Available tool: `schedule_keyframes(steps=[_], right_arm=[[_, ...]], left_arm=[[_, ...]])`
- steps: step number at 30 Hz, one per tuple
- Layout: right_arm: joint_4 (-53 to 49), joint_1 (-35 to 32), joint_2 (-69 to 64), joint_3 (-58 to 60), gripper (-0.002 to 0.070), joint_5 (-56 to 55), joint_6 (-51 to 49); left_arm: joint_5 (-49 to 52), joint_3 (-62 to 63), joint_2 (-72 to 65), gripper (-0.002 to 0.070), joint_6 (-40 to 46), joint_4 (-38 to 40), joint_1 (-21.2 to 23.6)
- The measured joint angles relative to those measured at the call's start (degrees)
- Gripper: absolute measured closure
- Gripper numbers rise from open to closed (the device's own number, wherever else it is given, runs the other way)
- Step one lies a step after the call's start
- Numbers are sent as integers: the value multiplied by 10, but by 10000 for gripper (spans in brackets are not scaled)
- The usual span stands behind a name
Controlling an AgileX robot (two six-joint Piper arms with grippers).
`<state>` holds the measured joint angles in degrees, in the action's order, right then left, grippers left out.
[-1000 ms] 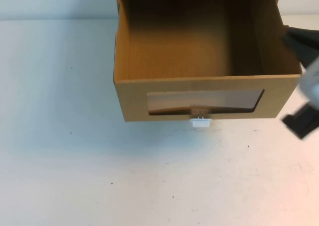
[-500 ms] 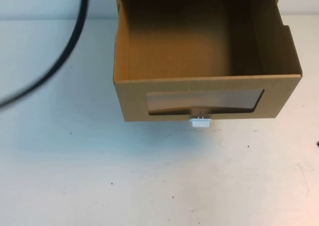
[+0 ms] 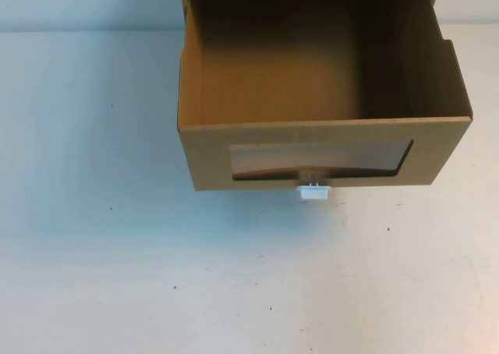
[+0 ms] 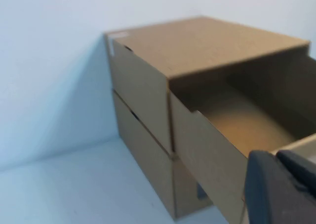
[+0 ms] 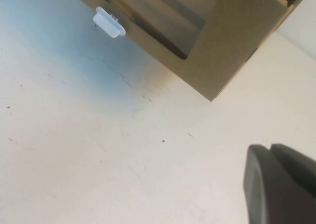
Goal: Open the shoe box
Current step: 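Pull the top drawer of the cardboard box fully open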
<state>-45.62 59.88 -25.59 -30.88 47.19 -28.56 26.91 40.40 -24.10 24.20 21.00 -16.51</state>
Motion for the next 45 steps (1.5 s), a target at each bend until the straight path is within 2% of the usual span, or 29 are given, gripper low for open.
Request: schedule_keyframes(steps=[6,19,26,33,39,45], right_arm=[[0,0,1,0,689,1,-1],[0,0,1,0,689,1,-1],[0,0,1,0,689,1,-1],[3,0,1,0,689,1,-1],[3,0,1,0,690,1,-1],[4,0,1,0,690,1,-1]], left_arm=[[-91,-56,42,680,1,0,0],[-95,-59,42,680,1,0,0],[-100,-71,46,680,6,-34,0],[-134,-221,146,680,-20,-100,2],[-154,-370,239,680,-84,-132,42],[-106,-418,246,680,-96,-141,68]])
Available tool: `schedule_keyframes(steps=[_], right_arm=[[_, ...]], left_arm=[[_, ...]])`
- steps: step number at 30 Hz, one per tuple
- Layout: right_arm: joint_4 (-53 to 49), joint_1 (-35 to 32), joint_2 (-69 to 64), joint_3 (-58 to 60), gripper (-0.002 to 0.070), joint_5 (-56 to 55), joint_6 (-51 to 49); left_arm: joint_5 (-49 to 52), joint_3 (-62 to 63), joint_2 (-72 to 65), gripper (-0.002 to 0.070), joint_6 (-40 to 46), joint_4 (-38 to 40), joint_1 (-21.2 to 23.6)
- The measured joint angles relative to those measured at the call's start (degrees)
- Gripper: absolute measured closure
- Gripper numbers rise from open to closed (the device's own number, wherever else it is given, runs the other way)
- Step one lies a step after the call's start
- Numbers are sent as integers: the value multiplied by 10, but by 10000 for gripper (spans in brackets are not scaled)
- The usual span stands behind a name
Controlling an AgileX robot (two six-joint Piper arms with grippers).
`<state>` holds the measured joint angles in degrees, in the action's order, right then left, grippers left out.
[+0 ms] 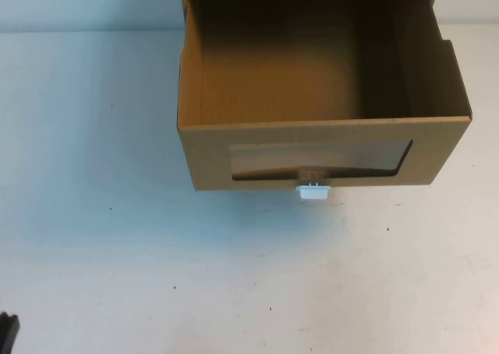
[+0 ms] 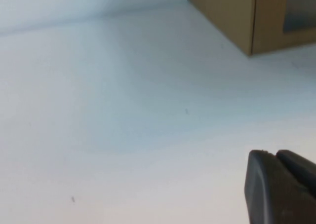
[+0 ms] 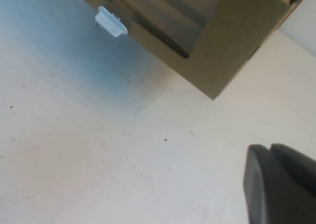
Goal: Open the shoe box
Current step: 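Pull the top drawer of the cardboard box fully open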
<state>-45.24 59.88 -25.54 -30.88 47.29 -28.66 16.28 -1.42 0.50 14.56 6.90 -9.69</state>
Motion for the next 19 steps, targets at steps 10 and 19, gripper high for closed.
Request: schedule_keyframes(steps=[10,19], right_arm=[[1,0,0,0,689,0,0],[1,0,0,0,689,0,0]], left_arm=[[60,-1,0,680,-1,-2,0],[63,-1,1,680,-1,-2,0]])
